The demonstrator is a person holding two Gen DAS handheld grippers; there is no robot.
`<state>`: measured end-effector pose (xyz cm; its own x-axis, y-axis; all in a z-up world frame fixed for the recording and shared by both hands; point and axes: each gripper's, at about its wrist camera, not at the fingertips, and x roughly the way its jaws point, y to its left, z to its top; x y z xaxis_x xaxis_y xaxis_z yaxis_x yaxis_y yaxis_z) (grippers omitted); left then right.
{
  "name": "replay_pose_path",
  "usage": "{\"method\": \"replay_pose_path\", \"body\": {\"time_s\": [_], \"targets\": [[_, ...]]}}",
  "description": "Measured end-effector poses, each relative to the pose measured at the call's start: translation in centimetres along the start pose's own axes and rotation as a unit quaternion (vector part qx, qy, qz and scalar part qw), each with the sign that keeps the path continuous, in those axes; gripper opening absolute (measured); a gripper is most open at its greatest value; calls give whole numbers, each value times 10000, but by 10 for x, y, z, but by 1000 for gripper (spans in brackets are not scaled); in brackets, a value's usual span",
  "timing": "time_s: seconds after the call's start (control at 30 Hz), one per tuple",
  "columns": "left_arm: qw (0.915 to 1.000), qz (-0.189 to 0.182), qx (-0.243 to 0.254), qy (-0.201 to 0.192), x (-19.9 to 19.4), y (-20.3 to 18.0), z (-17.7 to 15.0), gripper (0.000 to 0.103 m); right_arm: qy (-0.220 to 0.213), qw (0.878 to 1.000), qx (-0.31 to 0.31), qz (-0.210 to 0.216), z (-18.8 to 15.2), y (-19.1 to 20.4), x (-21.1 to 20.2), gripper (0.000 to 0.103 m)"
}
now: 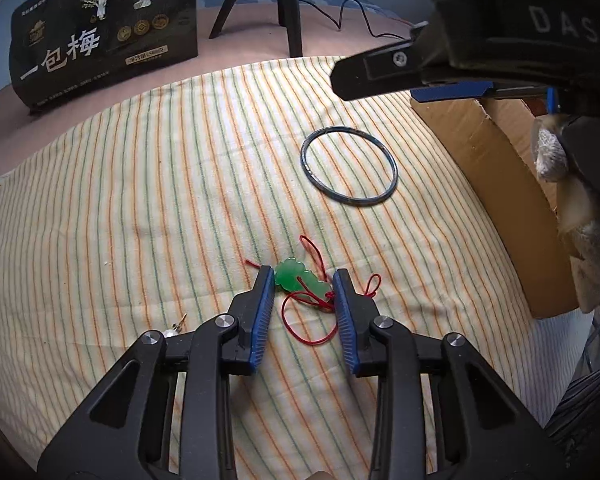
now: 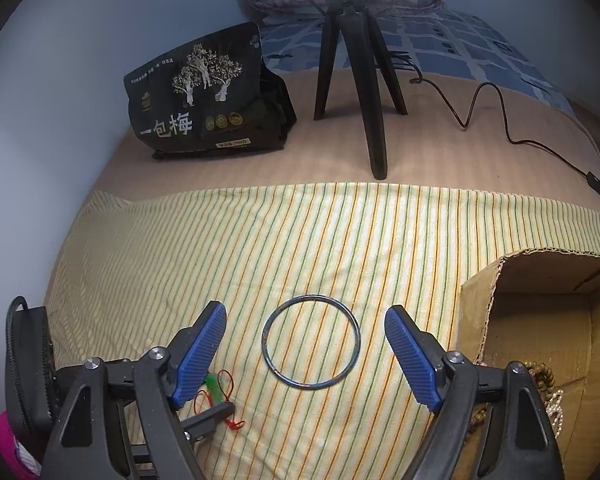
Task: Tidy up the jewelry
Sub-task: 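Move the left gripper to the green jade pendant while the right gripper approaches the black ring, then close the left gripper on the jade pendant while the right gripper closes on the black ring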
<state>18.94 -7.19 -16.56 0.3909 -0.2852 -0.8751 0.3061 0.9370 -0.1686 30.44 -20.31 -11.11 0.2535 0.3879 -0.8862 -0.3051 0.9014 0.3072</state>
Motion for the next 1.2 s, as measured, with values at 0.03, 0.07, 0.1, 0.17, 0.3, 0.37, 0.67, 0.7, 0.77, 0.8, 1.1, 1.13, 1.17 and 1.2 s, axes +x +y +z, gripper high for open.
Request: {"method": "replay_pose_path", "body": {"time_s": [0.03, 0.07, 0.1, 0.17, 0.3, 0.37, 0.67, 0.7, 0.77, 0.8, 1.1, 1.13, 1.17, 1.2], "targets": [[10000, -4, -22, 3, 1, 3, 1, 30, 11, 10000, -9, -5, 0, 0, 1, 84], [10000, -5, -43, 3, 1, 6, 1, 30, 18, 10000, -19, -5, -1, 0, 1, 84], [10000, -5, -69, 0, 0, 9, 0, 30, 35, 10000, -44, -8, -1, 1, 2, 84], [9999, 5, -105, -7, -2, 14, -2, 30, 75, 9999, -125, -27, -3, 3, 5, 84], [9999, 10, -126, -17, -5, 20, -6, 30, 223, 9985, -467, -181, -7, 15, 15, 84], [9999, 13, -128, -23, -5, 21, -8, 30, 295, 9977, -557, -252, -10, 18, 20, 84], [9999, -9, -153, -18, -7, 26, -10, 30, 575, 9905, -1046, -684, -18, 31, 39, 85], [9999, -10, -153, -21, -7, 26, -10, 30, 630, 9893, -1073, -763, -19, 31, 42, 85], [9999, -8, -150, -23, -7, 25, -10, 30, 664, 9884, -1084, -831, -19, 29, 45, 85], [9999, -4, -141, -24, -7, 25, -11, 30, 688, 9883, -1070, -844, -19, 29, 48, 85], [9999, 2, -141, -27, -8, 25, -11, 30, 881, 9893, -879, -756, -21, 22, 56, 76], [9999, 3, -142, -25, -8, 25, -11, 30, 883, 9897, -868, -717, -18, 21, 59, 75], [9999, 4, -145, -28, -8, 25, -11, 30, 871, 9899, -873, -701, -18, 21, 58, 74], [9999, 5, -152, -31, -8, 25, -11, 30, 856, 9900, -876, -700, -19, 21, 58, 74]]}}
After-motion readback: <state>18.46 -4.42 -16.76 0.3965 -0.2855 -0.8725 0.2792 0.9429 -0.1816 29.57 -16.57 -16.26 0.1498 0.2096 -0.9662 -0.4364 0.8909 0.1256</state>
